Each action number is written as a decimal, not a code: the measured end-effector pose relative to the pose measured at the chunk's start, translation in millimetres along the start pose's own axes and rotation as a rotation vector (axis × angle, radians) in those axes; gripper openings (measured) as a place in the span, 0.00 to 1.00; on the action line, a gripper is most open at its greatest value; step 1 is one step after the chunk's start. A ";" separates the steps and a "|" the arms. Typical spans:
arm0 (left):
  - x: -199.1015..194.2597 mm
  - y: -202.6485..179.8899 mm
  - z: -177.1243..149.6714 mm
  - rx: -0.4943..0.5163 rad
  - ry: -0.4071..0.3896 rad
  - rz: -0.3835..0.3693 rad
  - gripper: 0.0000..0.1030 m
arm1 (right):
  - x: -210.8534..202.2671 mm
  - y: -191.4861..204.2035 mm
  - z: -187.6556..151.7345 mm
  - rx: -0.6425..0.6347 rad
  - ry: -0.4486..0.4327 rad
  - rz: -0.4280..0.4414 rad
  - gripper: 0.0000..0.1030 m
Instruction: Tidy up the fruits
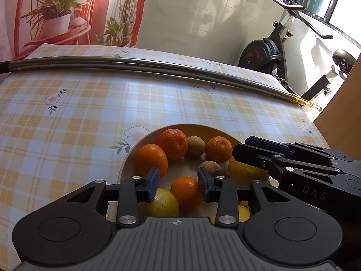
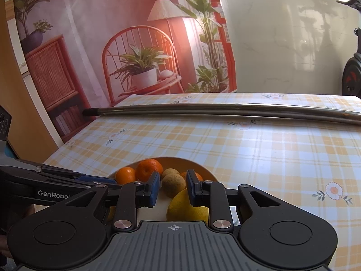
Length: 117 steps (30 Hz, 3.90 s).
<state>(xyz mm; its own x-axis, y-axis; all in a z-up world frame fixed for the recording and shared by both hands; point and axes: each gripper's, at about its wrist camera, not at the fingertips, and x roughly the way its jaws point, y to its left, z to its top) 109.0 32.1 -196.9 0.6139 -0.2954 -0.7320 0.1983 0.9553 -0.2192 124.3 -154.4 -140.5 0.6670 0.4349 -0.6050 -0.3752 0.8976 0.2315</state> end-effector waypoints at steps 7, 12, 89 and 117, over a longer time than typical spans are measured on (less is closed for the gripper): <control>-1.8 1.7 0.5 -0.014 -0.002 -0.001 0.39 | 0.0 0.7 0.0 0.000 0.000 -0.002 0.24; -6.2 2.7 1.3 -0.026 -0.016 0.000 0.40 | -3.8 0.5 -0.3 -0.001 -0.004 -0.021 0.26; -208.1 -89.9 74.2 0.136 -0.544 0.209 1.00 | -191.6 37.5 133.2 0.003 -0.326 -0.354 1.00; -208.1 -84.4 75.9 0.135 -0.547 0.192 1.00 | -194.0 38.7 133.0 0.016 -0.327 -0.355 1.00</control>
<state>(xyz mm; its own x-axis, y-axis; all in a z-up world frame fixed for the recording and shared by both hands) 22.5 12.2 22.9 0.9459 -0.1138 -0.3040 0.1178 0.9930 -0.0052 66.0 -194.4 87.2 0.9206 0.0994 -0.3778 -0.0799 0.9945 0.0671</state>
